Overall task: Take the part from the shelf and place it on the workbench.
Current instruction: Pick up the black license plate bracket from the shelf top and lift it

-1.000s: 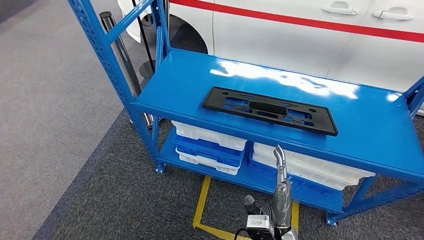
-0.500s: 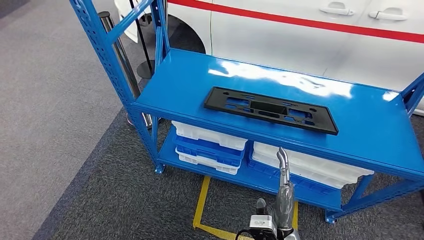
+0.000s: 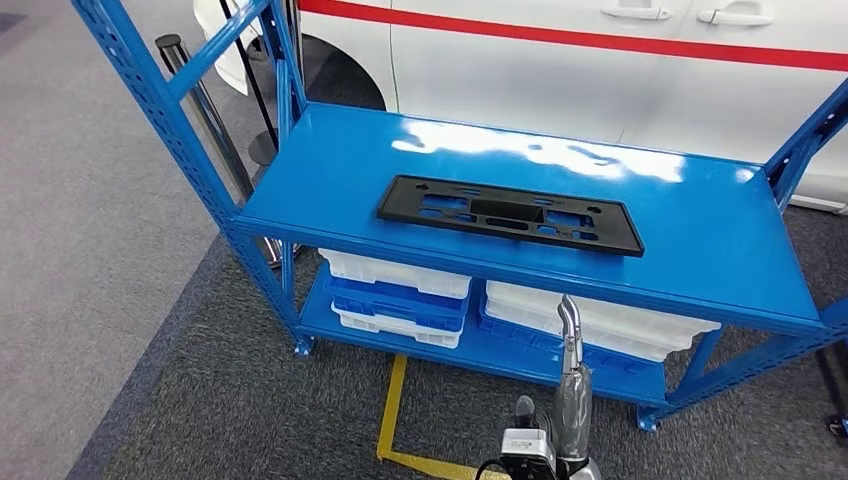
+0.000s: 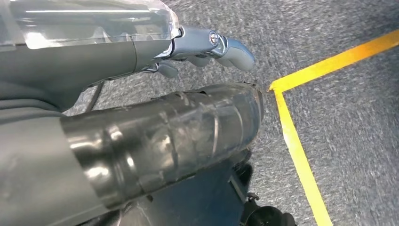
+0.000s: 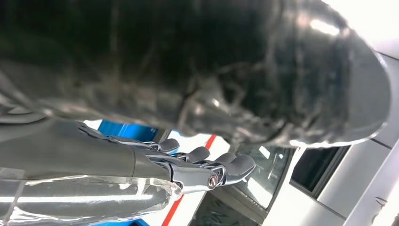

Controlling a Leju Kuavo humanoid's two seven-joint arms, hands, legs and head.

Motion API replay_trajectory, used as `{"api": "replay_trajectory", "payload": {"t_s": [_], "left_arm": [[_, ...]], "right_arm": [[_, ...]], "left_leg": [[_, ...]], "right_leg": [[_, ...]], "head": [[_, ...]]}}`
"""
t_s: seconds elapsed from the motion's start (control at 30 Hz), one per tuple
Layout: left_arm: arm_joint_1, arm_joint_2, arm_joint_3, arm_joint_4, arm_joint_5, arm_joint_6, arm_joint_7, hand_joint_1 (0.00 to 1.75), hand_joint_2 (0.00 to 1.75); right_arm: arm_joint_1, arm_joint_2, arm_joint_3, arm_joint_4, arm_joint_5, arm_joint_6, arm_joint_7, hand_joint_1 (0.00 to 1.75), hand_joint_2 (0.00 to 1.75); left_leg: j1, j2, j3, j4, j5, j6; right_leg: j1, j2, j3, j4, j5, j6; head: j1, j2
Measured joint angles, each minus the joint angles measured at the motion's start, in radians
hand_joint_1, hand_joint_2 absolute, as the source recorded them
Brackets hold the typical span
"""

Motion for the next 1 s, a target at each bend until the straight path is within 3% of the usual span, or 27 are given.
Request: {"api": "replay_trajectory", "payload": {"t_s": [0.07, 0.13, 0.2, 0.27, 0.3, 0.33, 0.37, 0.43, 0.5, 0.6, 0.67, 0.77, 0.8, 0.83, 0.87, 0.93, 1.0], "left_arm": [[-0.001, 0.0, 0.0, 0.0, 0.0, 0.0, 0.001, 0.0, 0.0], [-0.002, -0.001, 0.0, 0.0, -0.001, 0.0, 0.002, 0.0, 0.0], [-0.002, -0.002, 0.0, 0.0, -0.002, 0.0, 0.002, 0.0, 0.0], [-0.001, -0.002, 0.0, 0.0, -0.002, 0.0, 0.002, 0.0, 0.0], [0.0, -0.002, 0.0, 0.0, -0.002, -0.001, 0.002, 0.0, 0.0], [0.0, -0.002, 0.0, 0.0, -0.002, -0.001, 0.002, 0.0, 0.0], [0.0, -0.002, 0.0, 0.0, -0.003, -0.001, 0.002, 0.0, 0.0], [-0.002, -0.003, 0.0, 0.0, -0.003, -0.002, 0.002, 0.0, 0.0], [-0.003, -0.004, 0.0, 0.0, -0.003, -0.003, 0.002, 0.0, 0.0], [-0.005, -0.005, 0.0, 0.0, -0.006, -0.004, 0.002, 0.0, 0.0], [-0.005, -0.005, 0.0, 0.0, -0.009, -0.005, 0.002, 0.0, 0.0], [-0.003, -0.005, 0.001, 0.0, -0.01, -0.008, 0.002, 0.0, 0.0], [-0.002, -0.005, 0.001, 0.0, -0.011, -0.009, 0.002, 0.0, 0.0], [-0.001, -0.005, 0.002, 0.0, -0.011, -0.01, 0.002, 0.0, 0.0], [0.0, -0.005, 0.002, 0.0, -0.012, -0.01, 0.002, 0.0, 0.0], [0.0, -0.005, 0.002, 0.0, -0.013, -0.01, 0.002, 0.0, 0.0], [-0.001, -0.005, 0.003, 0.001, -0.013, -0.011, 0.002, 0.0, 0.0]], "right_arm": [[0.001, 0.0, 0.0, 0.0, 0.0, 0.0, 0.0, 0.0, 0.0], [0.001, 0.0, -0.001, 0.0, 0.0, 0.0, 0.0, 0.0, 0.0], [0.002, 0.0, -0.001, 0.0, 0.0, 0.0, 0.0, 0.0, 0.0], [0.002, 0.0, -0.001, 0.0, 0.0, 0.0, 0.0, 0.0, 0.0], [0.003, 0.0, -0.001, 0.0, 0.0, 0.0, 0.0, 0.0, 0.0], [0.004, 0.0, -0.001, 0.0, 0.0, 0.0, 0.0, 0.0, 0.0], [0.004, 0.0, -0.001, 0.0, 0.0, 0.0, 0.0, 0.0, 0.0], [0.003, 0.0, -0.001, 0.0, 0.0, 0.001, 0.0, 0.0, 0.0], [0.002, 0.0, -0.001, 0.0, 0.0, 0.006, 0.002, 0.0, 0.0], [0.002, 0.0, -0.003, 0.0, -0.001, 0.016, 0.008, 0.0, 0.0], [0.0, 0.0, -0.003, 0.0, 0.0, 0.021, 0.009, 0.0, 0.0], [-0.003, 0.0, -0.002, 0.002, 0.009, 0.031, 0.016, 0.0, 0.0], [-0.004, 0.0, -0.002, 0.005, 0.013, 0.033, 0.019, 0.0, 0.0], [-0.004, 0.0, -0.002, 0.007, 0.018, 0.032, 0.023, 0.0, 0.0], [-0.005, 0.0, -0.002, 0.01, 0.022, 0.03, 0.025, 0.0, 0.0], [-0.008, 0.001, -0.002, 0.014, 0.034, 0.025, 0.029, 0.0, 0.0], [-0.012, 0.002, -0.002, 0.018, 0.046, 0.018, 0.03, 0.0, 0.87]], "left_leg": [[-0.001, 0.003, 0.002, -0.007, 0.0, 0.008], [0.001, 0.014, 0.005, -0.015, 0.007, 0.021], [0.004, 0.027, 0.006, -0.022, 0.011, 0.032], [0.002, 0.04, 0.006, -0.022, 0.01, 0.036], [0.001, 0.047, 0.006, -0.021, 0.009, 0.037], [0.0, 0.053, 0.006, -0.021, 0.008, 0.037], [0.0, 0.059, 0.008, -0.021, 0.007, 0.036], [-0.002, 0.067, 0.012, -0.019, 0.002, 0.03], [-0.006, 0.072, 0.014, -0.016, -0.003, 0.022], [-0.008, 0.078, 0.015, -0.017, -0.006, 0.007], [-0.005, 0.065, 0.004, 0.014, -0.033, -0.004], [-0.002, 0.038, -0.079, 0.196, -0.126, -0.013], [-0.001, 0.036, -0.107, 0.252, -0.142, -0.015], [-0.001, 0.035, -0.119, 0.272, -0.135, -0.015], [-0.001, 0.035, -0.112, 0.251, -0.11, -0.015], [0.0, 0.034, -0.057, 0.121, -0.034, -0.011], [-0.001, 0.03, -0.01, 0.014, 0.001, -0.004]], "right_leg": [[0.0, 0.009, -0.004, -0.001, 0.003, 0.011], [-0.002, 0.003, -0.011, 0.015, -0.009, 0.021], [-0.004, -0.016, -0.05, 0.1, -0.059, 0.028], [-0.005, -0.027, -0.115, 0.23, -0.116, 0.035], [-0.007, -0.029, -0.136, 0.272, -0.125, 0.037], [-0.008, -0.031, -0.14, 0.276, -0.113, 0.038], [-0.008, -0.035, -0.122, 0.239, -0.084, 0.037], [-0.005, -0.053, -0.051, 0.1, -0.019, 0.03], [0.0, -0.067, -0.008, 0.01, 0.006, 0.021], [0.002, -0.06, -0.007, -0.005, 0.006, 0.009], [-0.003, -0.056, -0.004, -0.013, 0.011, -0.003], [-0.003, -0.052, -0.003, -0.016, 0.012, -0.014], [-0.003, -0.049, -0.003, -0.015, 0.01, -0.016], [-0.003, -0.046, -0.002, -0.013, 0.009, -0.016], [-0.003, -0.043, -0.001, -0.012, 0.007, -0.016], [-0.003, -0.037, 0.005, -0.008, 0.0, -0.011], [0.0, -0.032, 0.005, -0.002, -0.005, -0.002]], "head": [[0.0, 0.0], [0.001, 0.0], [0.001, 0.0], [0.002, 0.0], [0.002, 0.0], [0.002, 0.0], [0.002, 0.0], [0.002, 0.0], [0.002, 0.0], [0.001, 0.0], [0.001, 0.0], [0.001, 0.0], [0.001, 0.0], [0.001, 0.0], [0.001, 0.0], [0.001, 0.0], [0.001, 0.0]]}}
